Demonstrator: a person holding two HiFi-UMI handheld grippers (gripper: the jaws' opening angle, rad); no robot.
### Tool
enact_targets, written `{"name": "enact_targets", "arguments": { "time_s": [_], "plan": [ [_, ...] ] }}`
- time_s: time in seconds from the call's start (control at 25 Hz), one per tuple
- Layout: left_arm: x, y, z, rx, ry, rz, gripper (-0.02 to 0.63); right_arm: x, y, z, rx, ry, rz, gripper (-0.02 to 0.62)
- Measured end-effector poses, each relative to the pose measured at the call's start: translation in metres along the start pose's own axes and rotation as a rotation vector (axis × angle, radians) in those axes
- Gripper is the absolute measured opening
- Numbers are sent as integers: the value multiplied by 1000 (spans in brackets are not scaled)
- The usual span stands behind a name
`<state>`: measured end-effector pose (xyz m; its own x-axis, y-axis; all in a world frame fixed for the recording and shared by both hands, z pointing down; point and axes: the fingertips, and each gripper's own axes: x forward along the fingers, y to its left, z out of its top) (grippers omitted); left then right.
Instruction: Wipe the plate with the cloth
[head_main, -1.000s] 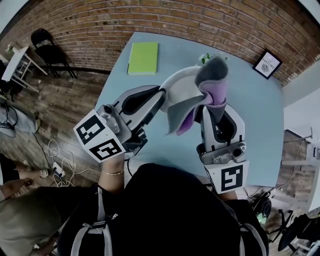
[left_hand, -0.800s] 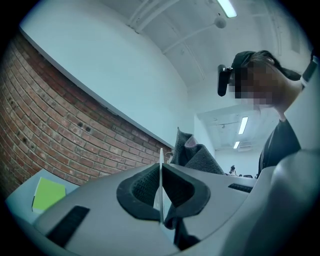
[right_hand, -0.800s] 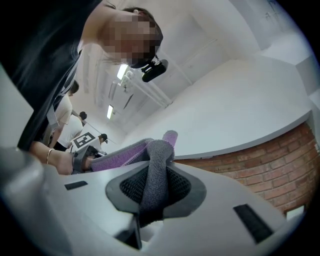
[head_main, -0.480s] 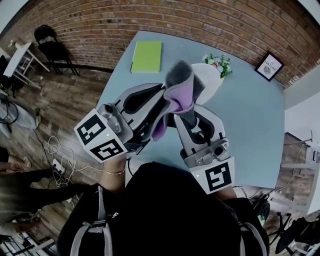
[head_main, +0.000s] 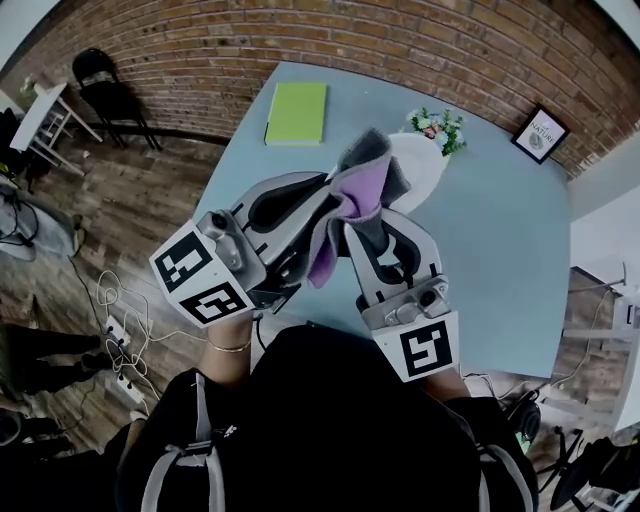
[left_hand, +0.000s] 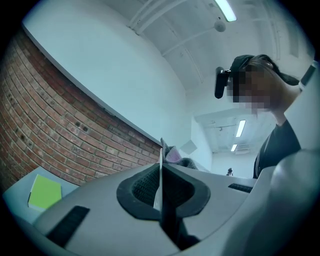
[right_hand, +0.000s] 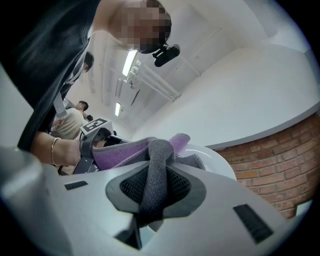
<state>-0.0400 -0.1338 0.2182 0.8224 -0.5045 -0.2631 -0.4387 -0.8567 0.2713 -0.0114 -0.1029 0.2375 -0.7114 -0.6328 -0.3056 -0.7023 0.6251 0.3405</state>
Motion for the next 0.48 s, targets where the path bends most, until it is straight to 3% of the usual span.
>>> {"name": "enact_targets", "arguments": {
  "time_s": [0.48],
  "plan": [
    [-4,-4,4,-8,-17,-13,20,-16,-25,-12,-35,53,-93,61]
  ]
}}
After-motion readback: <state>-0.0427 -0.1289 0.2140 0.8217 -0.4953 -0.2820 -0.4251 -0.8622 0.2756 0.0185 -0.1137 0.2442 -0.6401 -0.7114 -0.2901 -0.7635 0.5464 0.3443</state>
